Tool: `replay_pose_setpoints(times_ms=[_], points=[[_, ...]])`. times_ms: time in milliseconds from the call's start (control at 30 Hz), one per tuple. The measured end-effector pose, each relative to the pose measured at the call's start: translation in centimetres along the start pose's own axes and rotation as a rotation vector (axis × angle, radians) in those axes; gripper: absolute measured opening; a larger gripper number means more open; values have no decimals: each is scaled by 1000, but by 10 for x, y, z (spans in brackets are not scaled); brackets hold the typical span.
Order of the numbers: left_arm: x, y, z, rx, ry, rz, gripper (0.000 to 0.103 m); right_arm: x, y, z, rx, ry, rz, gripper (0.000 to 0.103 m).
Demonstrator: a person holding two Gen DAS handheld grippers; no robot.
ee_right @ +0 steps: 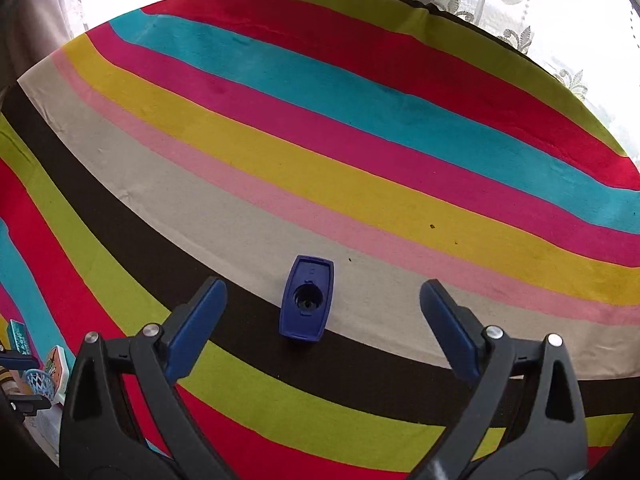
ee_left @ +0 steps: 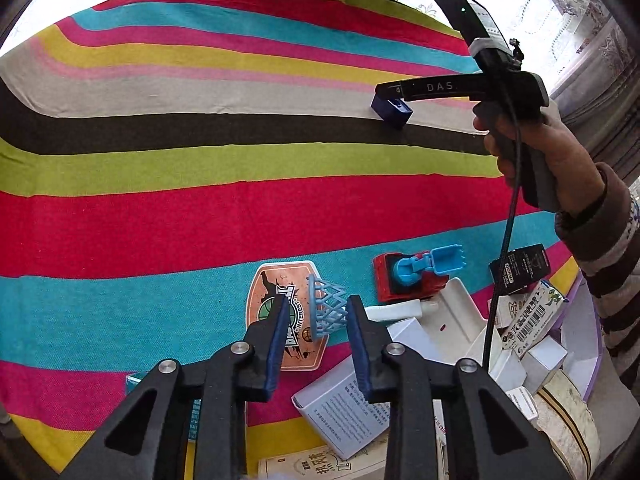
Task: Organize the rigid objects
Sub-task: 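Grasp the basketball-hoop toy's blue net with the left gripper while the right grasps the dark blue cup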
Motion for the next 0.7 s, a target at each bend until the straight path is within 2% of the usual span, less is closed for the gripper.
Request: replay_pose_setpoints(times_ms=[33,67,133,167,200,233,267,300,467,700], points=[[0,0,-1,0,-2,-3,20,-2,0,-6,6,9,2,96],[-1,0,-1,-2,-5,-9,18,-3,0,-9,10,12,-1,94],[-1,-1,-2,-7,-3,-10,18,-2,4,-15,24,-6,-4,77],[-1,-2,-2,-10,-3,-7,18,-1,7,-18,36,-12,-3,73],[0,-3,-2,-11,-2,-6,18,1,11,-21,49,-19,-5,64],[0,-3,-2,-14,-3,0,18,3,15,-24,64,-32,-11,46],[1,-4,-1,-16,-4,6,18,4,18,-25,76,-47,-19,36],[2,-4,0,-19,-4,10,18,6,22,-25,85,-61,-30,31],[7,-10,10,-49,-19,29,18,13,28,-2,72,-88,-57,31],[12,-18,45,-120,-50,39,18,19,28,65,-8,-104,-159,31]])
Point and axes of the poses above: each gripper's, at about its wrist camera, not at the fingertips, and z roughly against the way its jaws point, x to its left, y to its underside, the point moved 9 cm from there along -z, roughly the way its jaws point, and after that the axes turned 14 degrees about -x, right-handed, at the moved point
